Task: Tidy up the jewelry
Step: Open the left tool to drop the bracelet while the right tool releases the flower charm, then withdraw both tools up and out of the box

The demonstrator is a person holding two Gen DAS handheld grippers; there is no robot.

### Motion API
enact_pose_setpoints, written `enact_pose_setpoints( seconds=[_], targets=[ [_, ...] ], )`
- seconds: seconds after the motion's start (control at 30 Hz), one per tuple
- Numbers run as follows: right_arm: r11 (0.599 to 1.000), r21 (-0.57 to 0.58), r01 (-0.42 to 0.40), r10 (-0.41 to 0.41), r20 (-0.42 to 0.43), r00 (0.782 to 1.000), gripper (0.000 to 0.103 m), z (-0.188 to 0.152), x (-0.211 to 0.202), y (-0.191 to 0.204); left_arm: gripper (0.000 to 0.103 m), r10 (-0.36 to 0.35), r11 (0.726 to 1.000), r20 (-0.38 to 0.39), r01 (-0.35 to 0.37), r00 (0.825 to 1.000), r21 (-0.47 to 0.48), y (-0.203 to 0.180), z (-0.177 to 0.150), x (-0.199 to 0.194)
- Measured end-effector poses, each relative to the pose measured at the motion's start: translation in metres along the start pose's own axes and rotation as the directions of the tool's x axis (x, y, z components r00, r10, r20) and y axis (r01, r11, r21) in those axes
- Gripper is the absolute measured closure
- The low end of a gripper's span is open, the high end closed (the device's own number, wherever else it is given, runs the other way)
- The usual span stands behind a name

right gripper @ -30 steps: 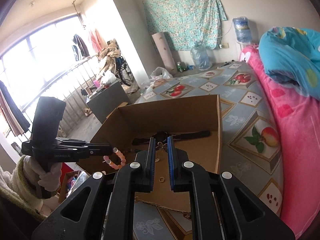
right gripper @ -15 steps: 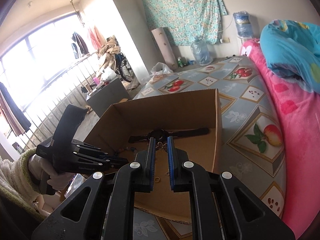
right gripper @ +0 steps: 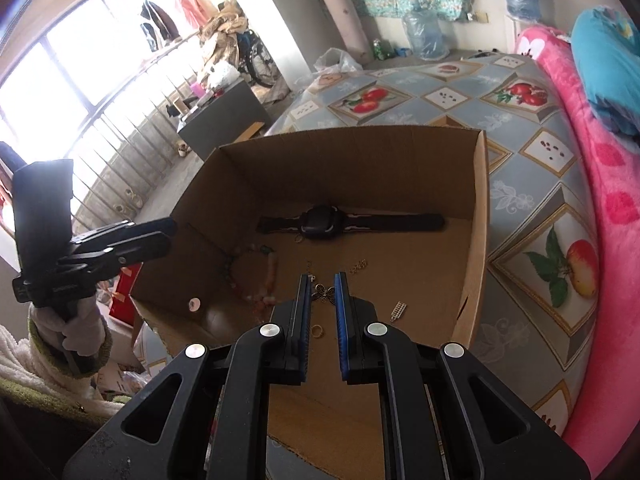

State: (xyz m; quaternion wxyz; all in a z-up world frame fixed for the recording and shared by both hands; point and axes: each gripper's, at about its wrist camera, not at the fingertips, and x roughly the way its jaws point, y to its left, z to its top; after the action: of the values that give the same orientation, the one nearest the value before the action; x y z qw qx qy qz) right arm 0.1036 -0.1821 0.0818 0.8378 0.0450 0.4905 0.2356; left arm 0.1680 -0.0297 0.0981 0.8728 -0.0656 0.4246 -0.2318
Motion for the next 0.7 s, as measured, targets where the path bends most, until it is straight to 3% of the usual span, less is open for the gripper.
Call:
enact_pose_setpoints(
  seconds=[0.17,0.37,0.5,0.7],
  targets=[
    [0.995,-0.074,0.069,-0.081,-0.183,0.98,0.093,0.019,0.042,0.004,0.044,0.061,0.998,0.112,-0.058,0.992,-0.032,0.007,-0.002,-0.024],
    [0.973,-0.171,0.155,-0.205,-0.333,0.92,0.093,0.033,0.086,0.005,0.043,0.103,0.993,0.109,-0.095,0.989,-0.075,0.022,-0.015,-0.031],
    [0.963,-0.183,0.199,-0.253,-0.357,0.899,0.093,0.036,0.092,0.004,0.042,0.112,0.989,0.108,-0.101,0.988,-0.105,0.031,-0.024,-0.032],
    [0.959,-0.173,0.223,-0.267,-0.298,0.917,0.092,0.032,0.075,0.004,0.041,0.11,0.988,0.101,-0.098,0.989,-0.122,0.037,-0.03,-0.033]
  ],
)
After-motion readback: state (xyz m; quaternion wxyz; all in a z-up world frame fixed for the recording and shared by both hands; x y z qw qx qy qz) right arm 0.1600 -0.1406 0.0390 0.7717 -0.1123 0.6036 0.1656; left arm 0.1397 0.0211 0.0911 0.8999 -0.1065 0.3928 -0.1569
